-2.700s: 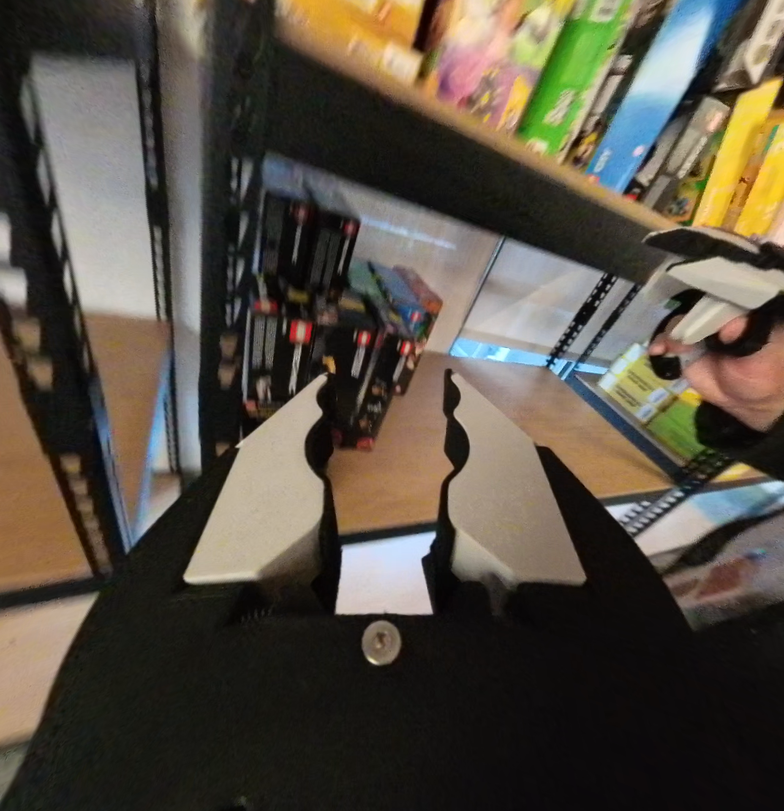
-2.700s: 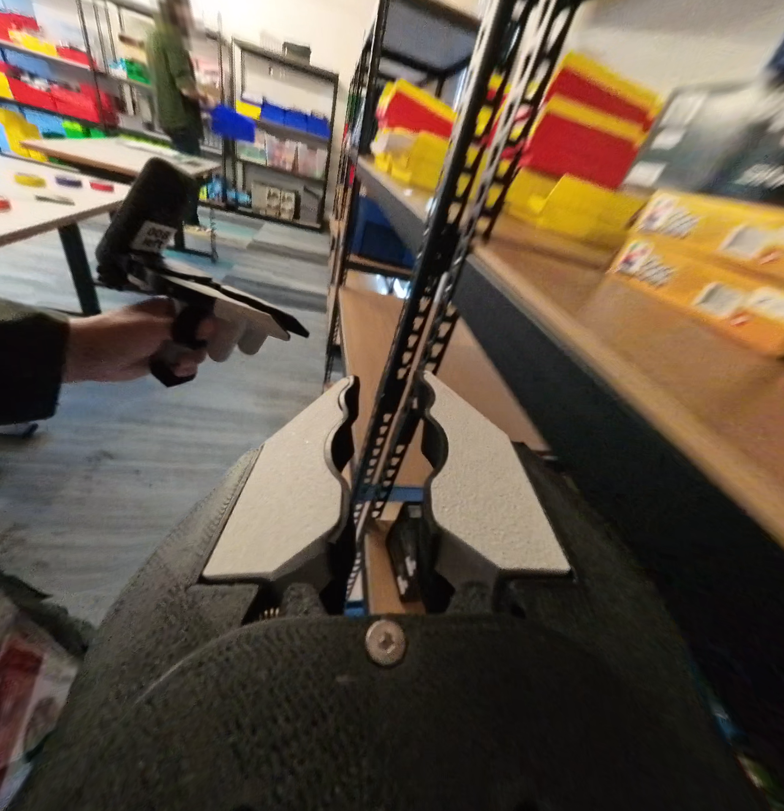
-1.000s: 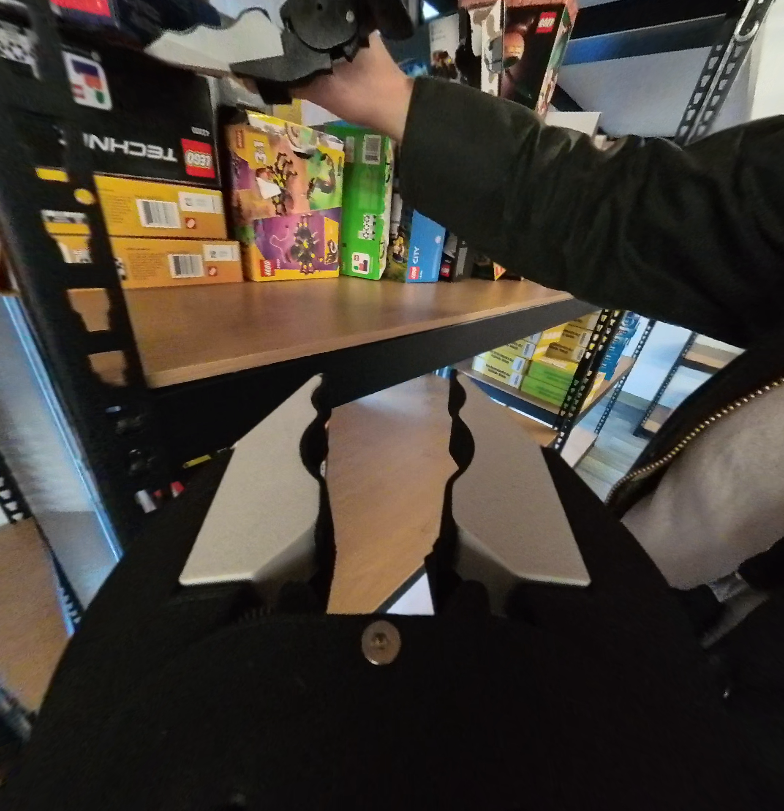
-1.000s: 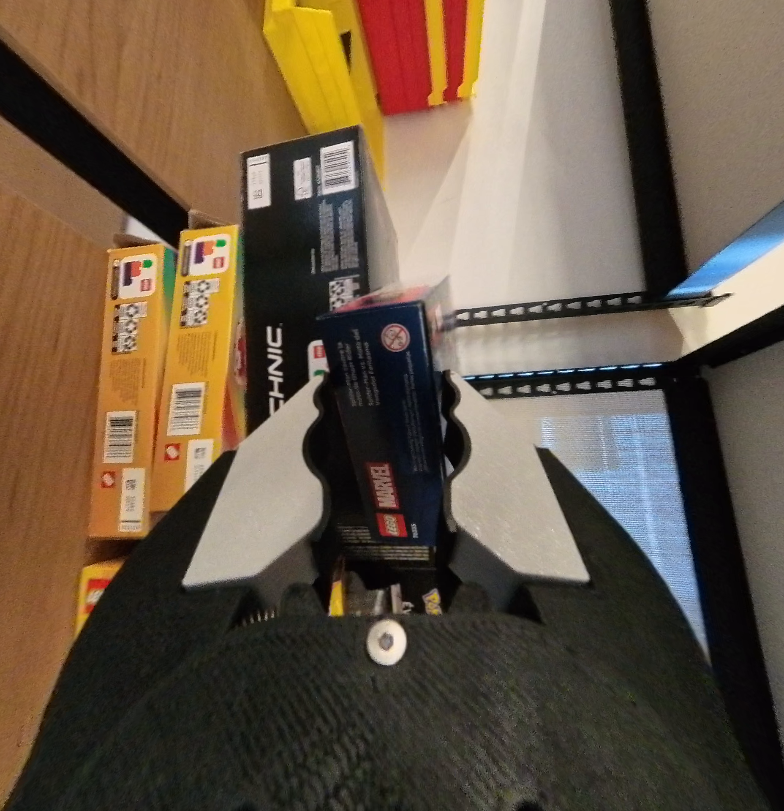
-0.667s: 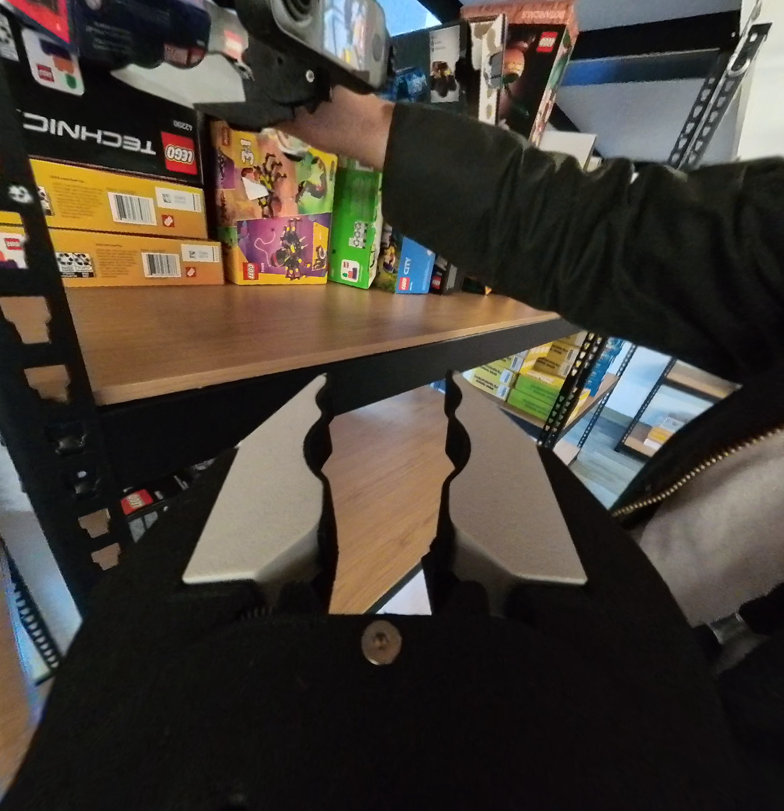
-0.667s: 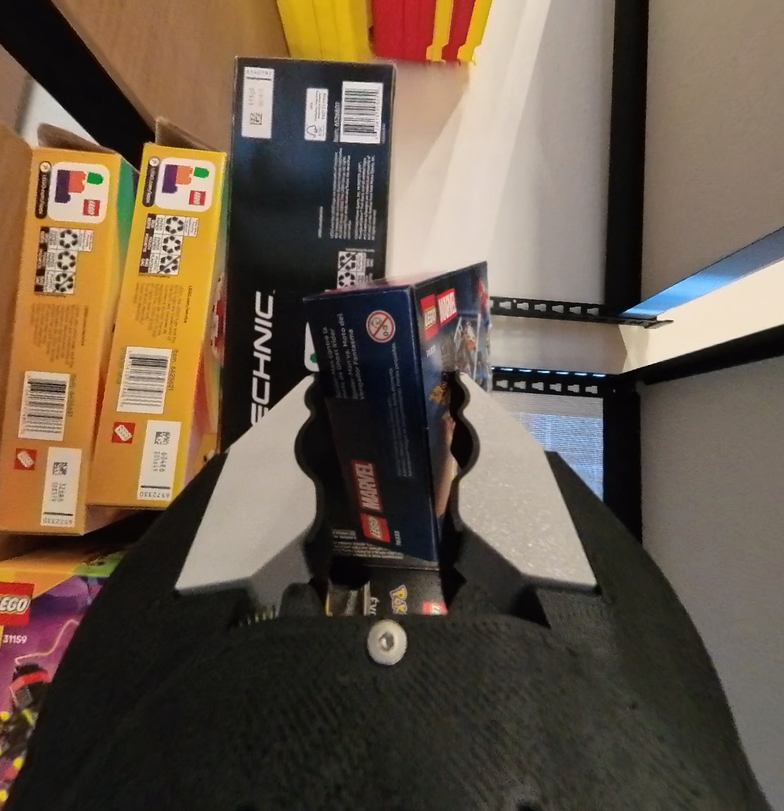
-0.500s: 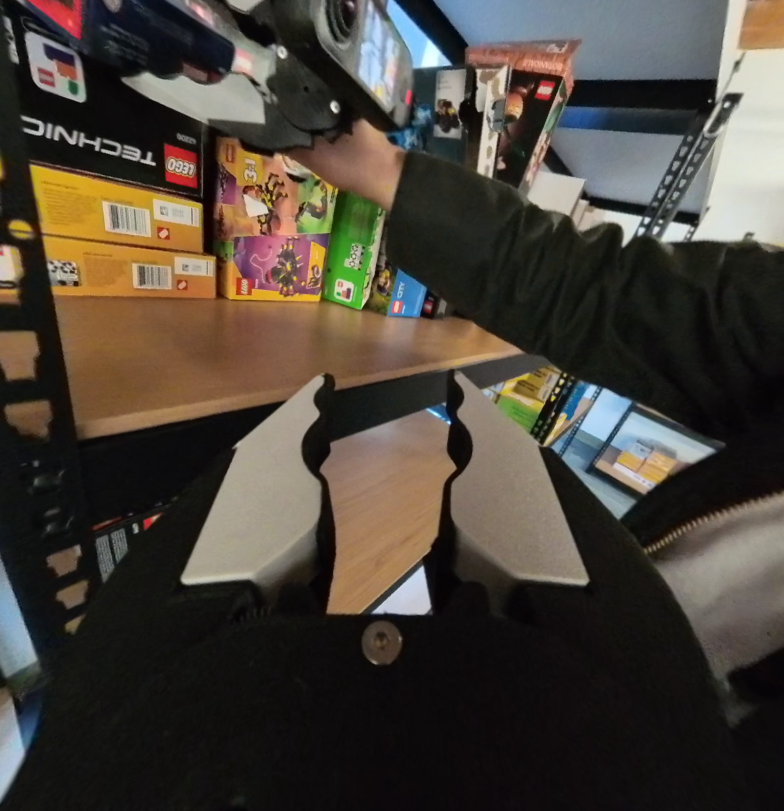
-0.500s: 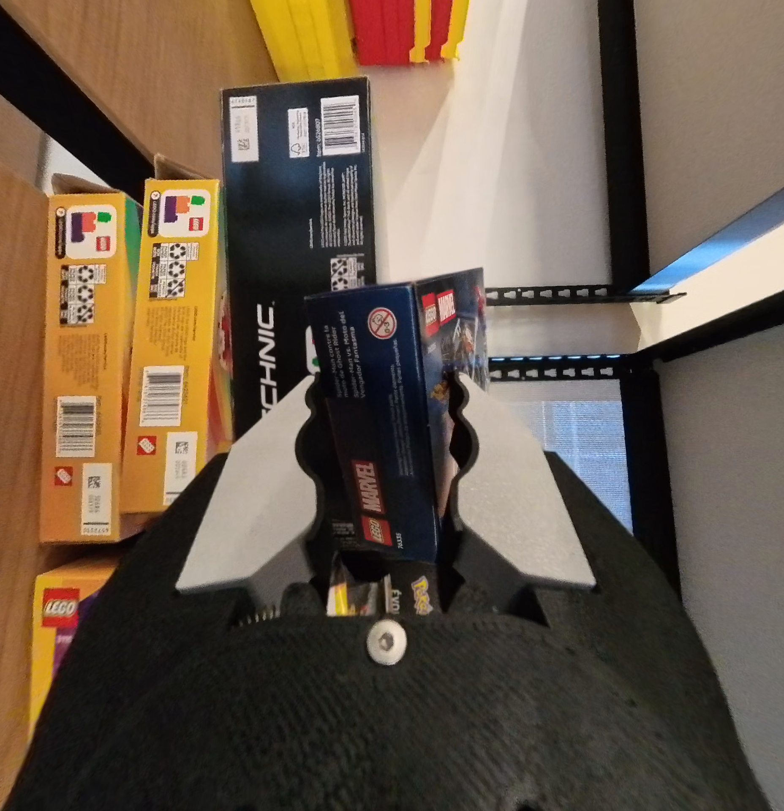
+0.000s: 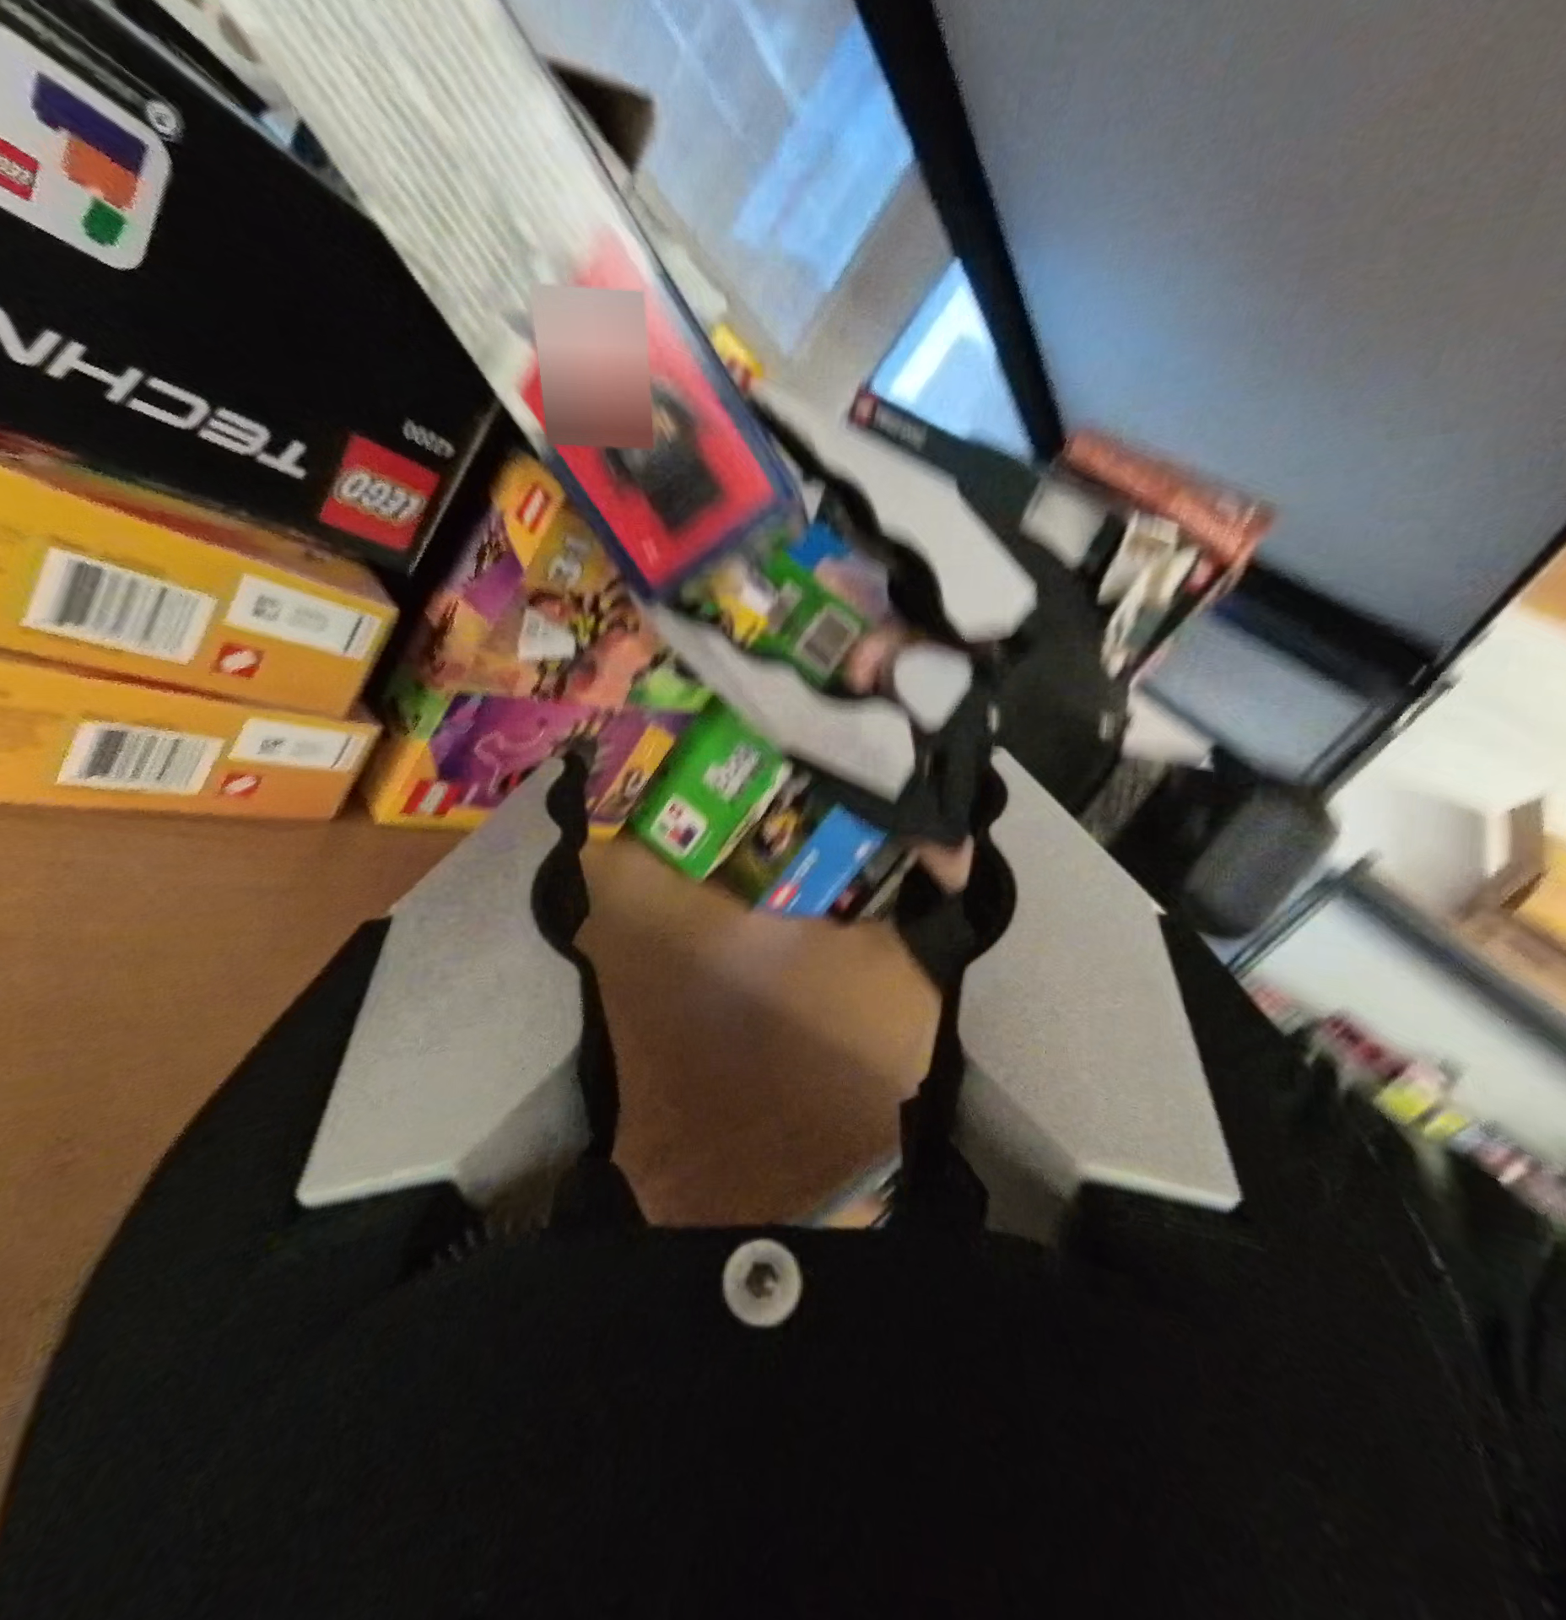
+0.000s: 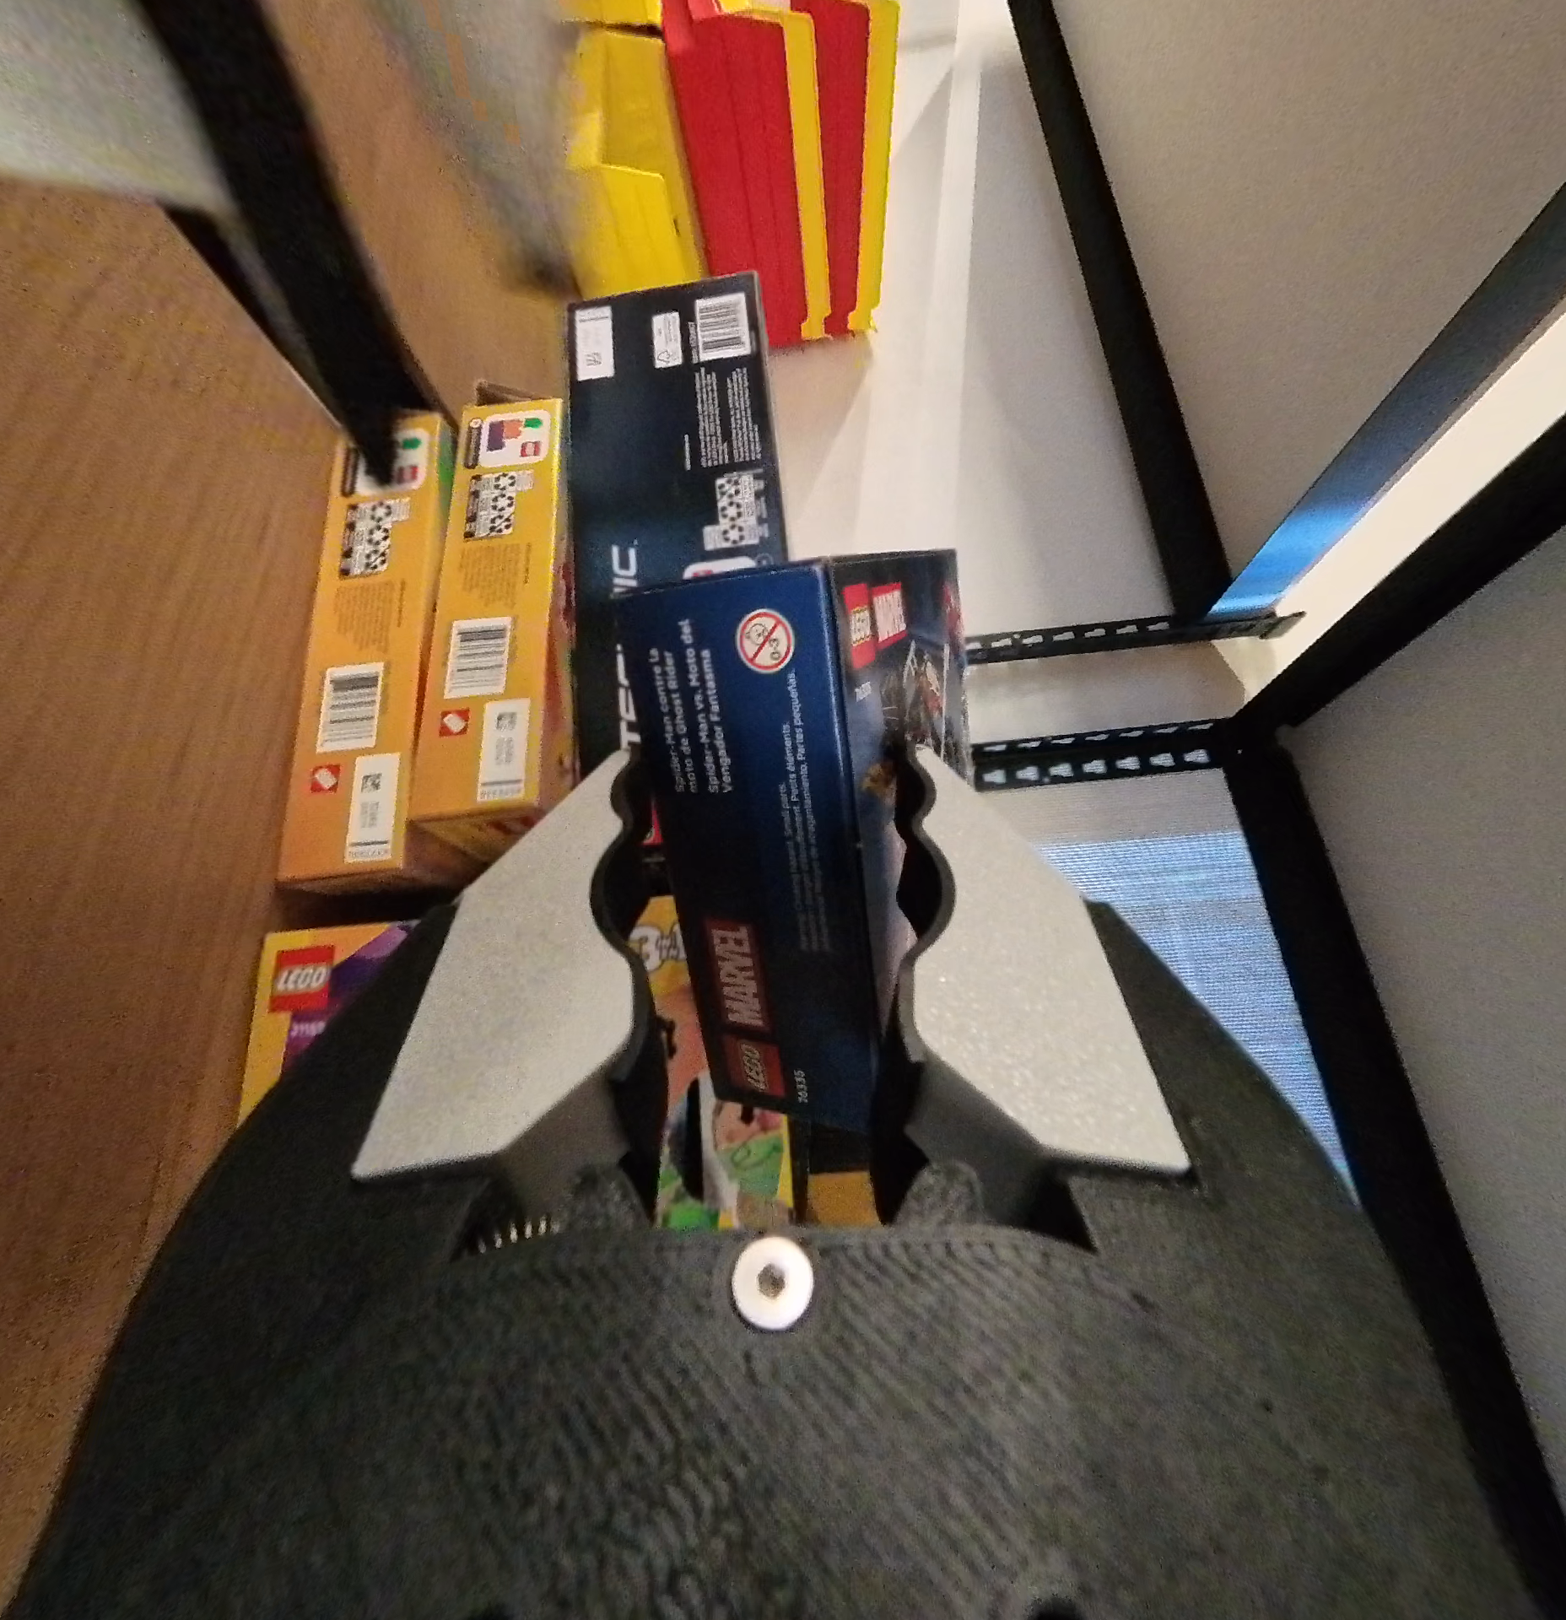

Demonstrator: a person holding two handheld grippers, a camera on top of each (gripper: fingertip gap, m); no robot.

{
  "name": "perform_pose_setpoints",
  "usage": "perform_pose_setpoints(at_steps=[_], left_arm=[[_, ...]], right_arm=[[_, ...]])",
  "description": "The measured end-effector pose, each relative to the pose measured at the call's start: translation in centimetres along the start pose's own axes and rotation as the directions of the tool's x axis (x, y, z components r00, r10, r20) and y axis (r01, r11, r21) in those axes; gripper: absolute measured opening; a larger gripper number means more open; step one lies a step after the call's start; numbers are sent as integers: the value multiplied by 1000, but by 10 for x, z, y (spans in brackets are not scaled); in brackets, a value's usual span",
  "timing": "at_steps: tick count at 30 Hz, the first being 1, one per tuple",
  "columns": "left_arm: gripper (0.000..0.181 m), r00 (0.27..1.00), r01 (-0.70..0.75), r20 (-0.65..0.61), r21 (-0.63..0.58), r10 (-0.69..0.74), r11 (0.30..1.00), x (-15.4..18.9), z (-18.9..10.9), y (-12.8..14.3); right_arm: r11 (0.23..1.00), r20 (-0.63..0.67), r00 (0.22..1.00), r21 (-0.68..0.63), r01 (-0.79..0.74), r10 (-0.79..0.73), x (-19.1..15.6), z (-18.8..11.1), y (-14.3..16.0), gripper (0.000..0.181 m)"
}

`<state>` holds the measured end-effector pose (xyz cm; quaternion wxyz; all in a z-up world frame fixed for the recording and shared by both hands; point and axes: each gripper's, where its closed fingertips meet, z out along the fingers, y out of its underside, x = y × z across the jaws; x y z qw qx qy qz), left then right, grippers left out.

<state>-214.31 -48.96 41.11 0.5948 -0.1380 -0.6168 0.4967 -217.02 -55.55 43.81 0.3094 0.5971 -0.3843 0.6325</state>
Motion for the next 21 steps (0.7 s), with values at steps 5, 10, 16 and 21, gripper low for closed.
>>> perform_pose_setpoints(at_steps=[5,10,16,21], left_arm=[[88,999,24,40,98,-28,995,-4,36,-27],[88,994,42,93,98,-51,994,-15,55,-20],[64,949,283,-139,-12,-282,959,0,76,-1],[60,889,361,-271,-79,-369,929,14,72,25]], right_arm=[[999,-20,999,38,38,-37,-13,-23,3,55],[995,-48,998,90,41,-37,-19,-47,2,54],[982,-55,989,119,143,-138,-36,-72,-1,53],[953,-57,964,141,267,-261,-51,-100,-7,52]])
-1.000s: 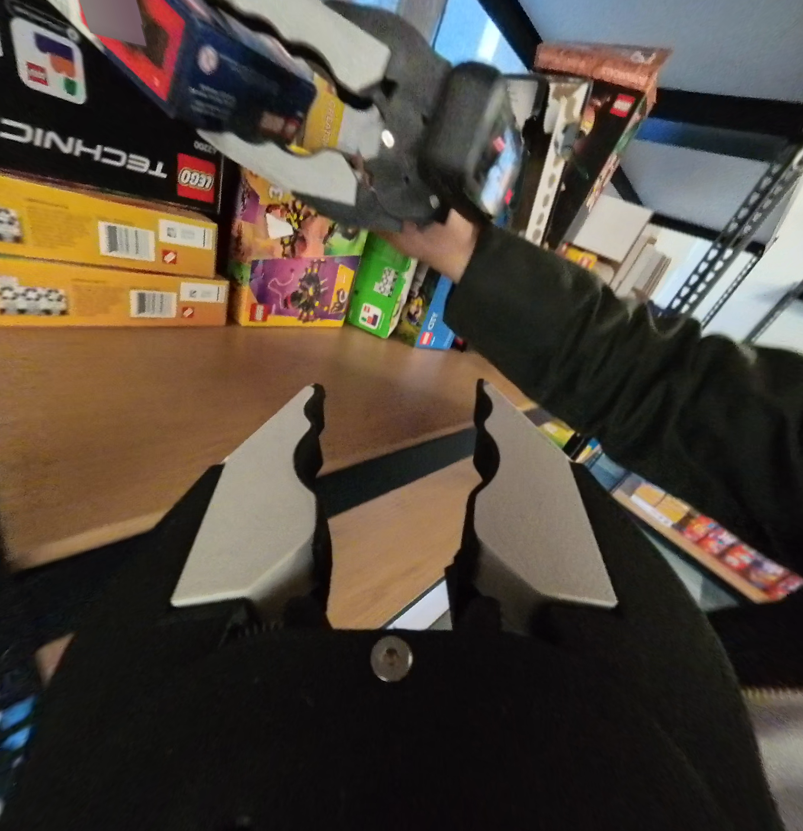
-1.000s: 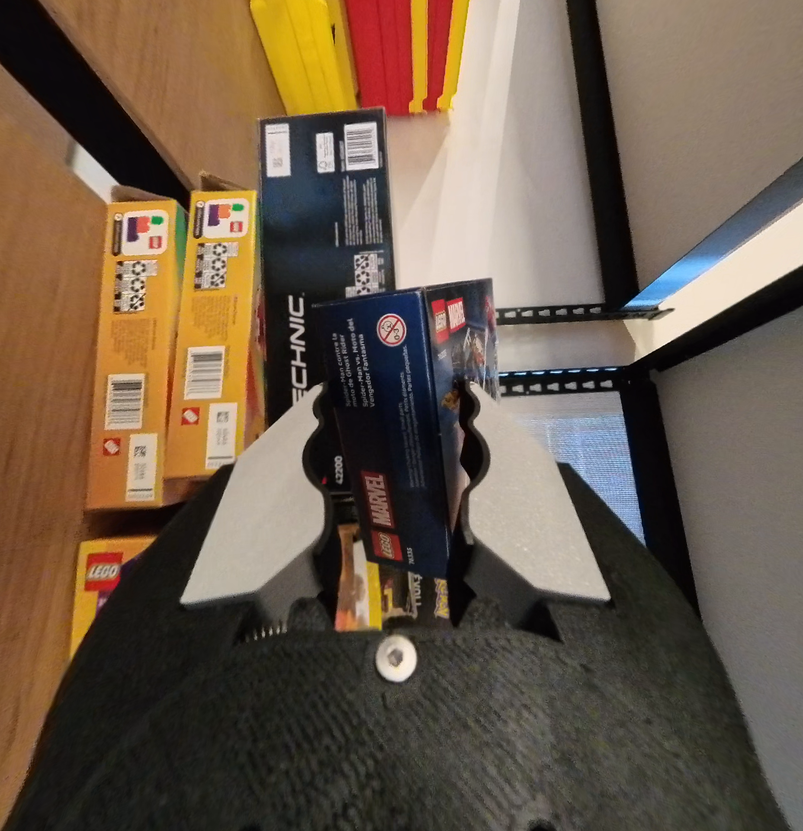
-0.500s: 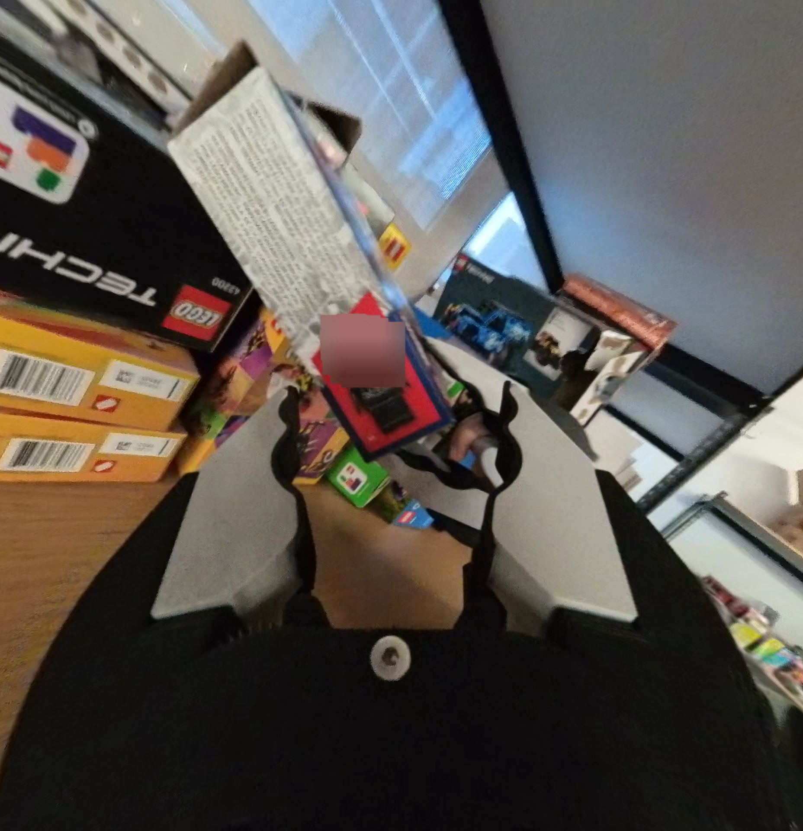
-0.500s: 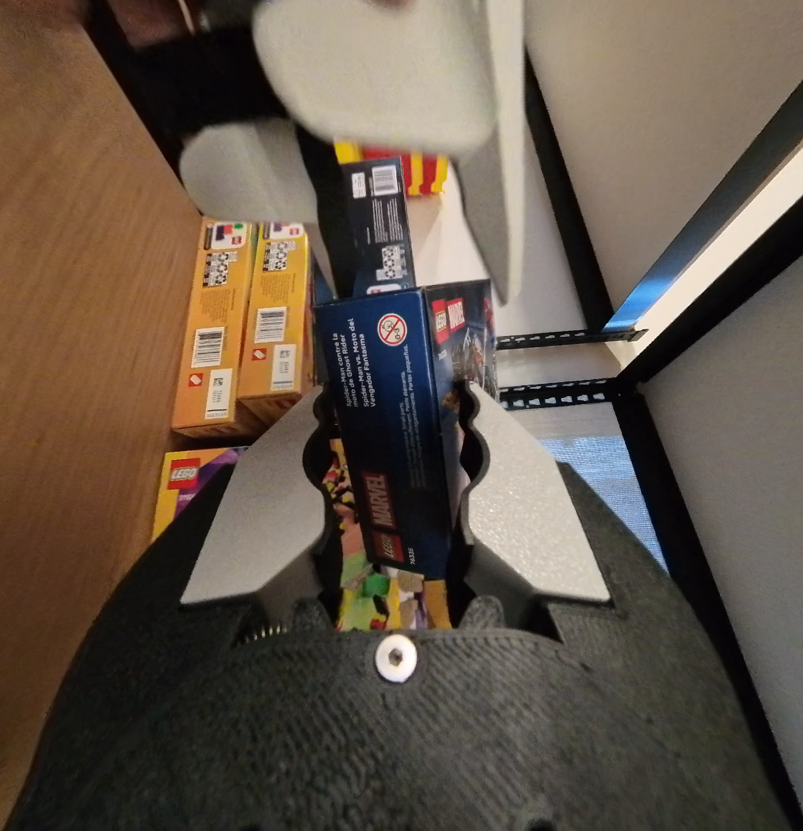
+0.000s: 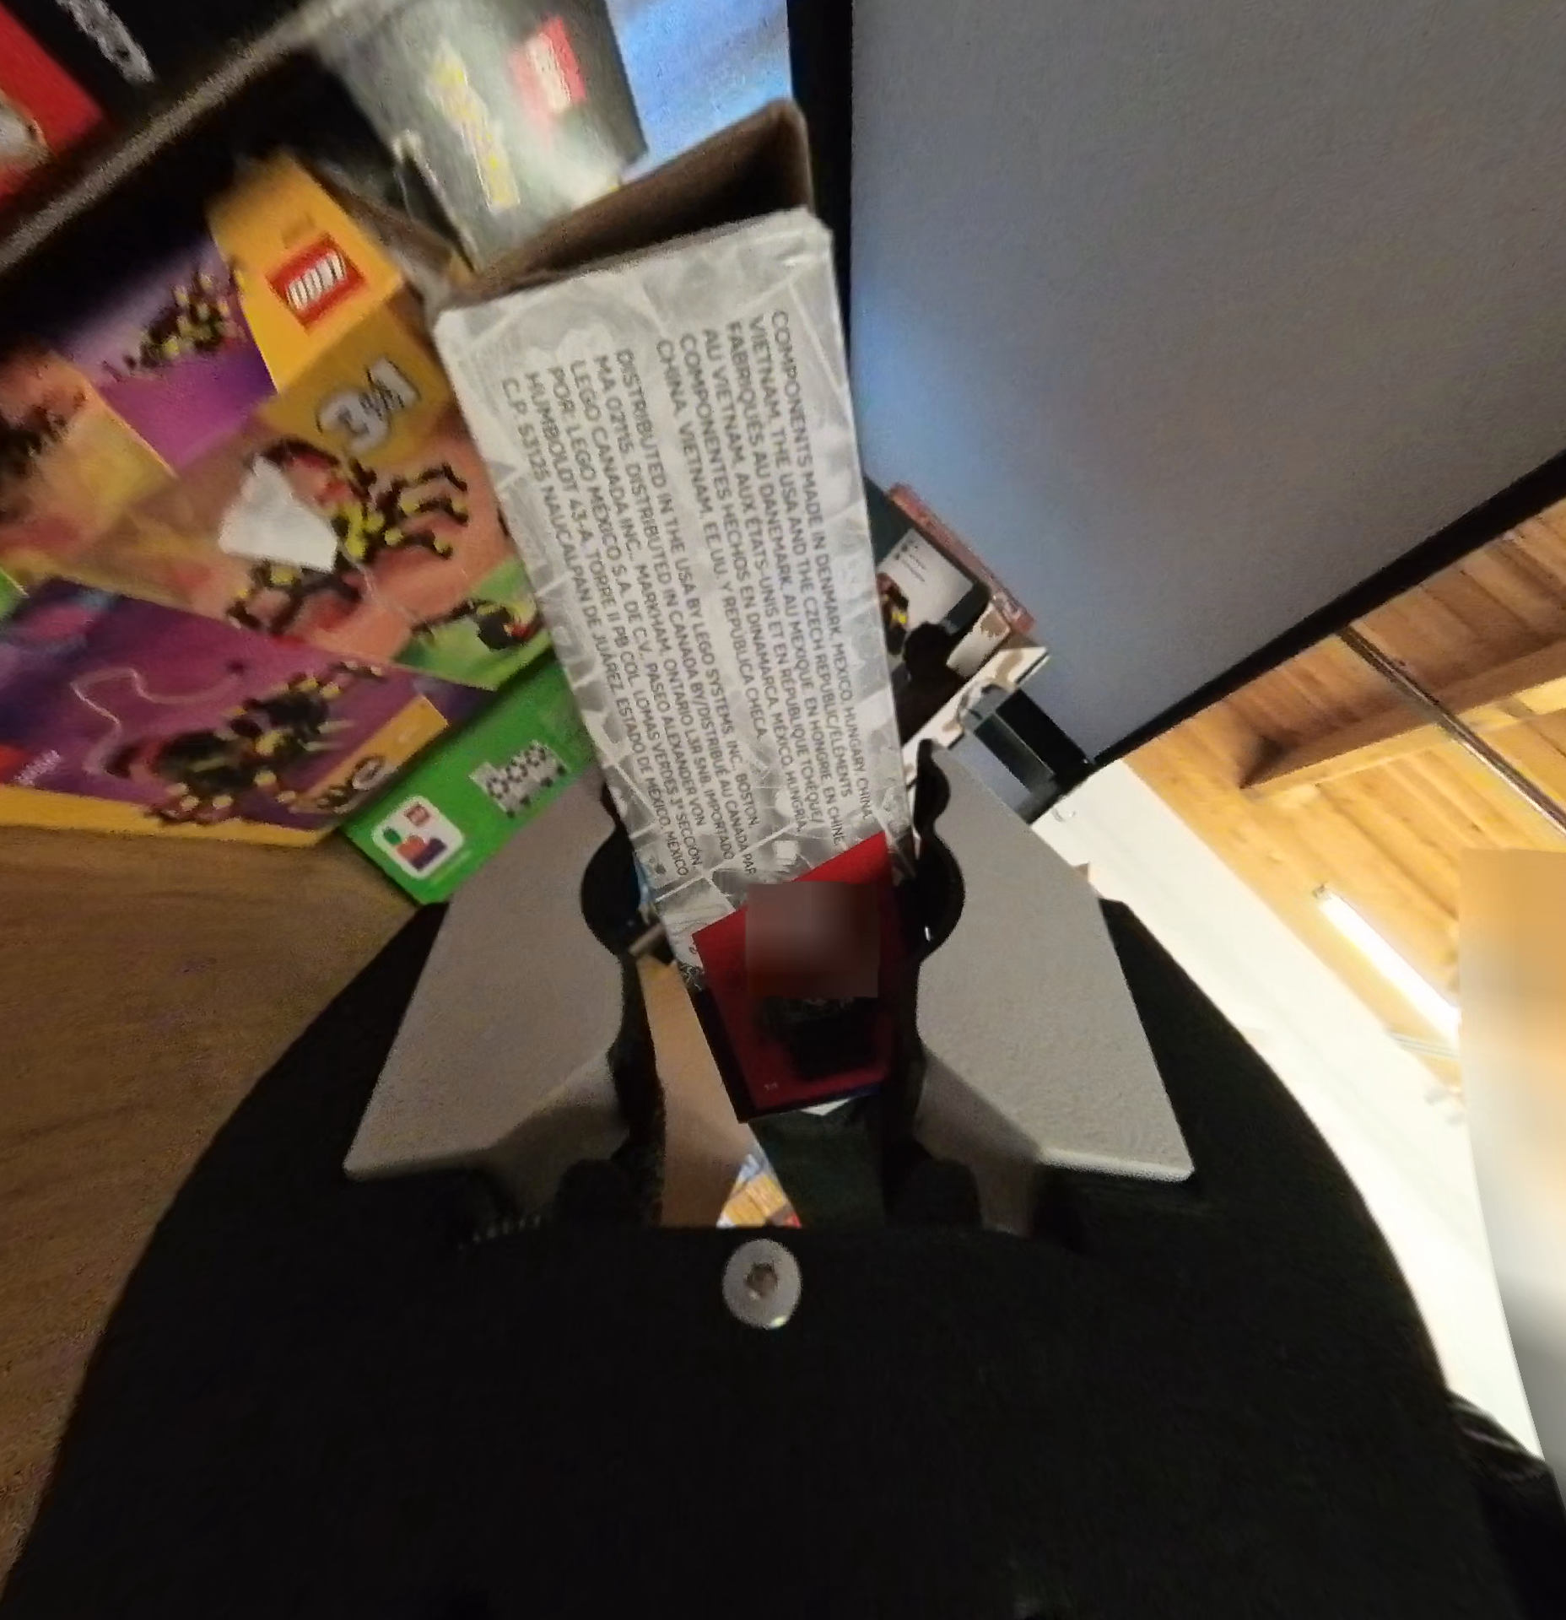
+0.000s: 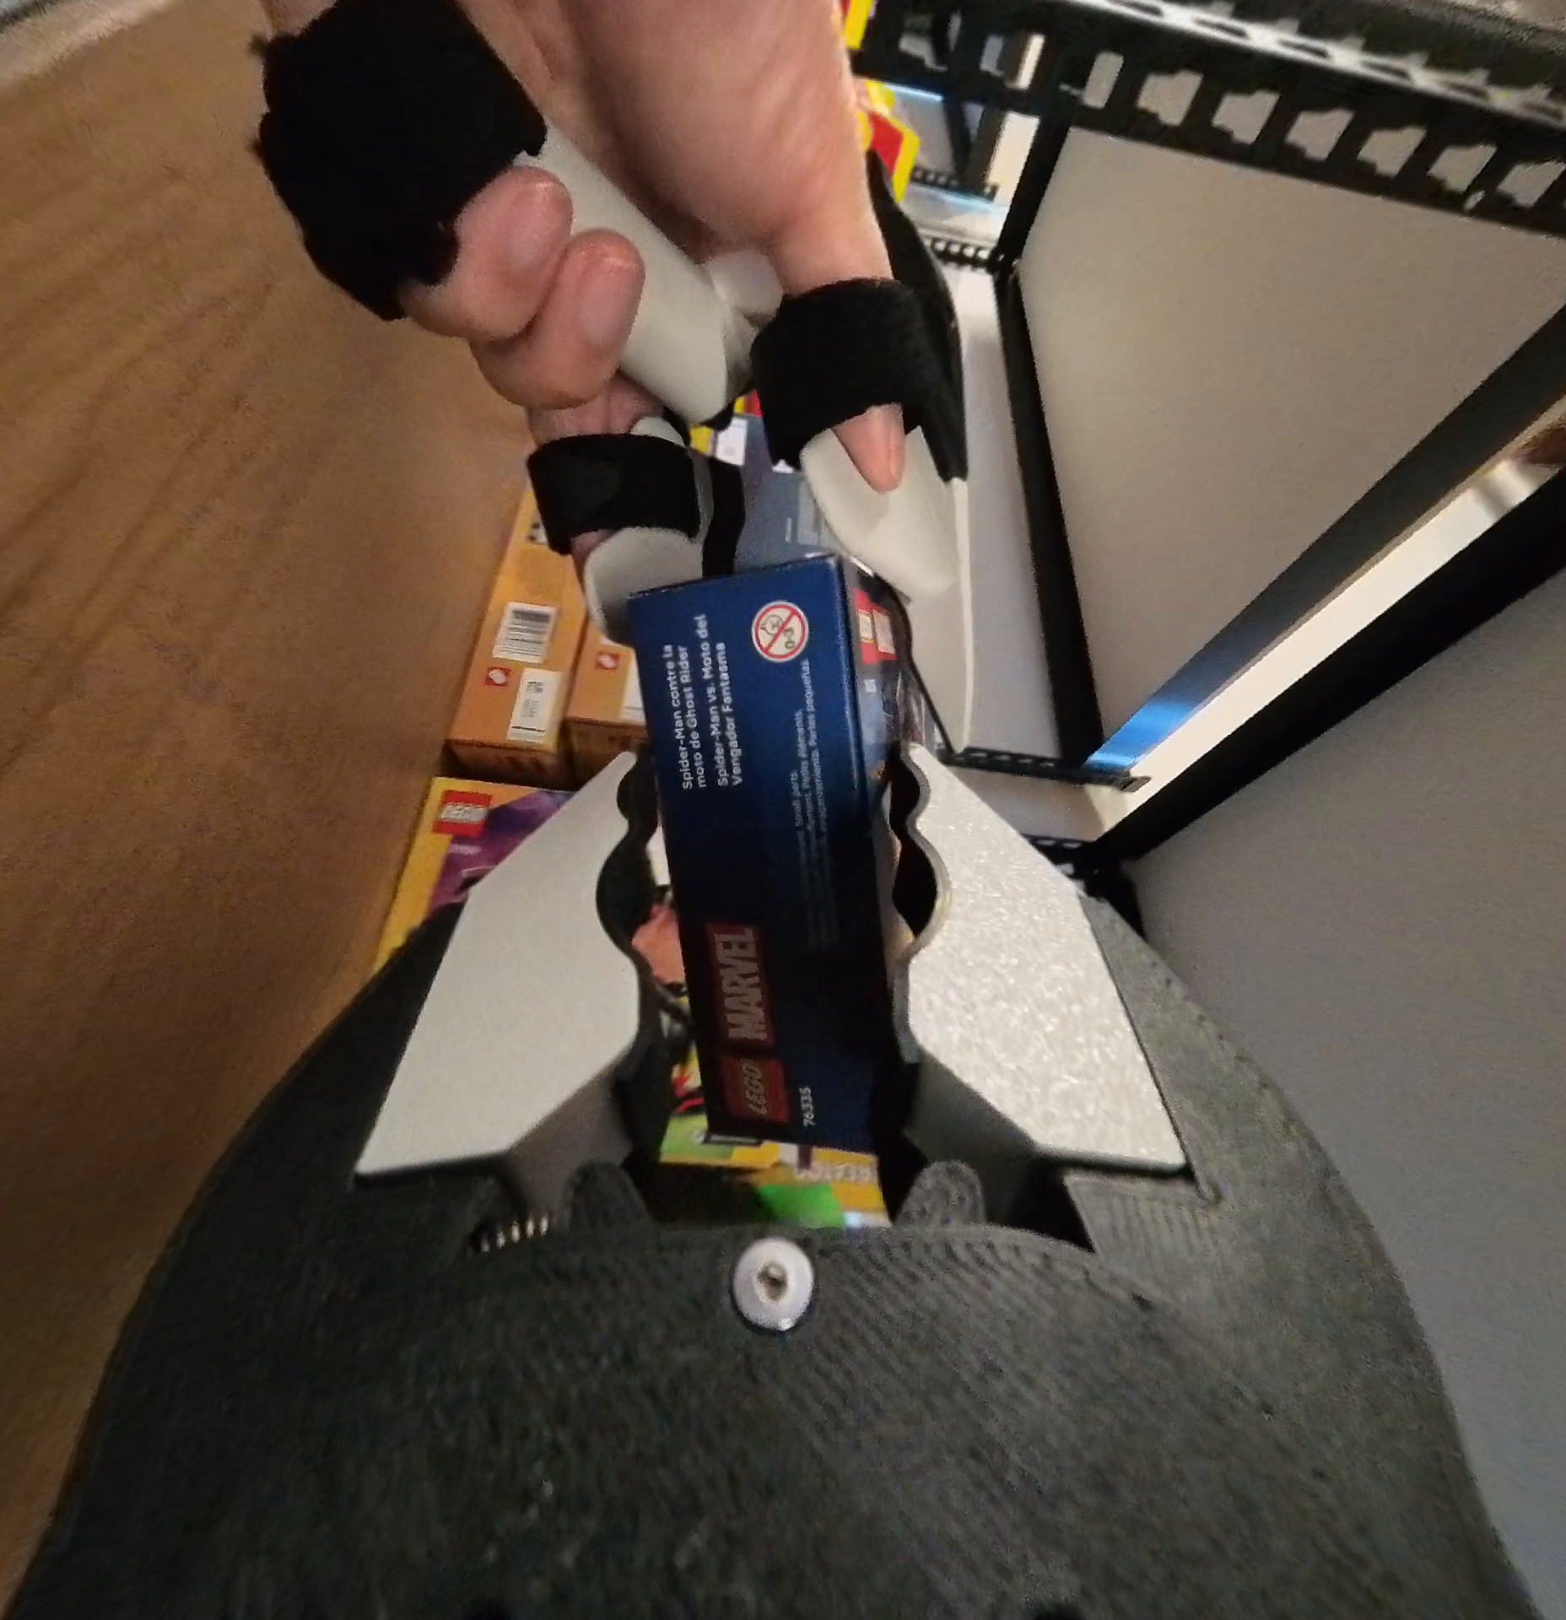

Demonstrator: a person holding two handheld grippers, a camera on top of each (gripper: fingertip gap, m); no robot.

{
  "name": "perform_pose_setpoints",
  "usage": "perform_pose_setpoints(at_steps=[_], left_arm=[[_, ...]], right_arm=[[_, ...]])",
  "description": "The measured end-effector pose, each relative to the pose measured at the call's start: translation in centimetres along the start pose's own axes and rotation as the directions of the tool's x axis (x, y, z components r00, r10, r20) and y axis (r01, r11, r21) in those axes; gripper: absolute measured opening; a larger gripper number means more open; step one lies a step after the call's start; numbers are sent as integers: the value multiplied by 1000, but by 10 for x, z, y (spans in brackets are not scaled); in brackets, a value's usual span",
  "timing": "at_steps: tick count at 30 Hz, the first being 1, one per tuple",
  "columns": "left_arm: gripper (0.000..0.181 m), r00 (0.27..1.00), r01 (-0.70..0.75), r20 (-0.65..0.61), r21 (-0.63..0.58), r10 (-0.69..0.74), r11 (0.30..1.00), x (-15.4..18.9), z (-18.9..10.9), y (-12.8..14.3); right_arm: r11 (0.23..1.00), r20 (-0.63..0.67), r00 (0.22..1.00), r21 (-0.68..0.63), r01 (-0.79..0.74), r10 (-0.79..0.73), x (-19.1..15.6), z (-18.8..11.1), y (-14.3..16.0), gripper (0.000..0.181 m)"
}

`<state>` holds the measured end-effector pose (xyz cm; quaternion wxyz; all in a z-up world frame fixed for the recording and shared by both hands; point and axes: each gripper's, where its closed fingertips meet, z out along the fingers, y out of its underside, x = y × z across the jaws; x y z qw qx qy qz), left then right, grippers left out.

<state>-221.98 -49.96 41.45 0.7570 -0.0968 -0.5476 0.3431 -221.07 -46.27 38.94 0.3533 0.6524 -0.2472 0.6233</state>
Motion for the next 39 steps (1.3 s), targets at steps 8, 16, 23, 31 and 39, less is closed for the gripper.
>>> perform_pose_setpoints(at_steps=[8,16,23,31,39], left_arm=[[57,968,-223,102,-64,229,973,7,-12,33],[56,999,-22,32,-54,24,998,6,-1,75],[56,989,-141,-34,35,142,989,36,-16,83],[56,958,-222,-183,8,220,975,91,-12,130],[60,934,-309,-203,-55,293,949,98,-11,157]], right_arm=[[847,91,843,-98,-522,530,-12,-62,-11,65],[363,-47,375,-166,-917,926,-18,-104,27,55],[-175,65,-190,-182,-968,980,-28,-127,11,77],[-592,352,-611,-174,-787,709,-6,-135,-28,80],[-633,456,-625,-157,-758,634,-8,-152,-39,64]])
